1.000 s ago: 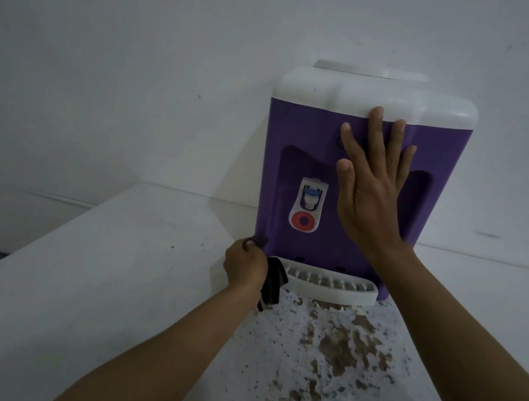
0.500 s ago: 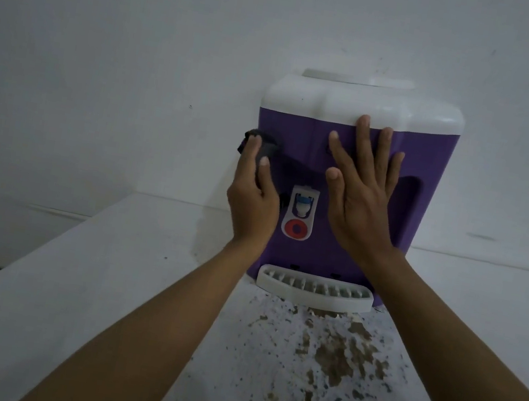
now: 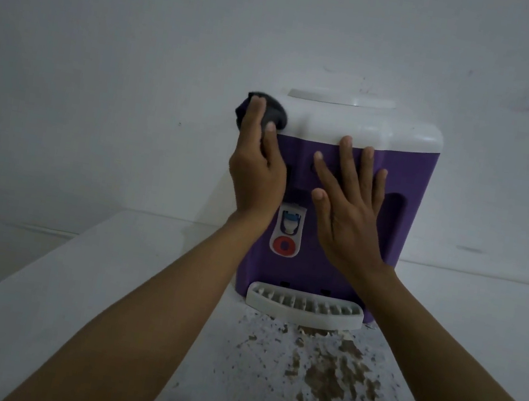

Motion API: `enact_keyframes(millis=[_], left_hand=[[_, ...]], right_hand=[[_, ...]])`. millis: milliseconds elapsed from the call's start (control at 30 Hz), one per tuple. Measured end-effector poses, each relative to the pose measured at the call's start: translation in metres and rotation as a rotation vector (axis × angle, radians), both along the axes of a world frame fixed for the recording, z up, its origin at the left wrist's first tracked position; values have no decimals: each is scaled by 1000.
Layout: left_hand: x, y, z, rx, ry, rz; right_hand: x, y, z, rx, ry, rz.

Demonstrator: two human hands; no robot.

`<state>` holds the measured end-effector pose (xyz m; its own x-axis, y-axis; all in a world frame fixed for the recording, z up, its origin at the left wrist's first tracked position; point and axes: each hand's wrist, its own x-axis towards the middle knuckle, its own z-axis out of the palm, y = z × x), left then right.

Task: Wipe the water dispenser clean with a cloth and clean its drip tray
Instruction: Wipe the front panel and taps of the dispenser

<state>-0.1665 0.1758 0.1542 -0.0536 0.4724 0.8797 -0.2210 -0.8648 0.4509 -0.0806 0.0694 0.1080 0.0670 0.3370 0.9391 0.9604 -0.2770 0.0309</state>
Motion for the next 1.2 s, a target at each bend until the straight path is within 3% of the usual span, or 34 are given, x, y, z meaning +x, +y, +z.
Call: enact_keyframes(millis=[167,367,467,600,700,833,1000,1200], left_hand=[[-2,6,0,222,130,28],[-15,14,-55,396,262,7],[-16,9,-65,318,260,-24],[-8,-5,-26,176,156,-66],[0,-5,-16,193,129,-19],[2,-2,-53,271,206,21],[-5,-15,-92,156,257,-70],[-18,-36,-103,-35,215,-219]], right_hand=[[2,2,0,24,4,9],[1,6,-2,41,12,11],[1,5,-2,27,4,8],[2,1,-1,6,-3,13],[4,-1,0,-9,-3,10],[2,-3,1,-15,16,22],[-10,-9,-12,57,48,51],[-33,-17,-35,42,394,278]])
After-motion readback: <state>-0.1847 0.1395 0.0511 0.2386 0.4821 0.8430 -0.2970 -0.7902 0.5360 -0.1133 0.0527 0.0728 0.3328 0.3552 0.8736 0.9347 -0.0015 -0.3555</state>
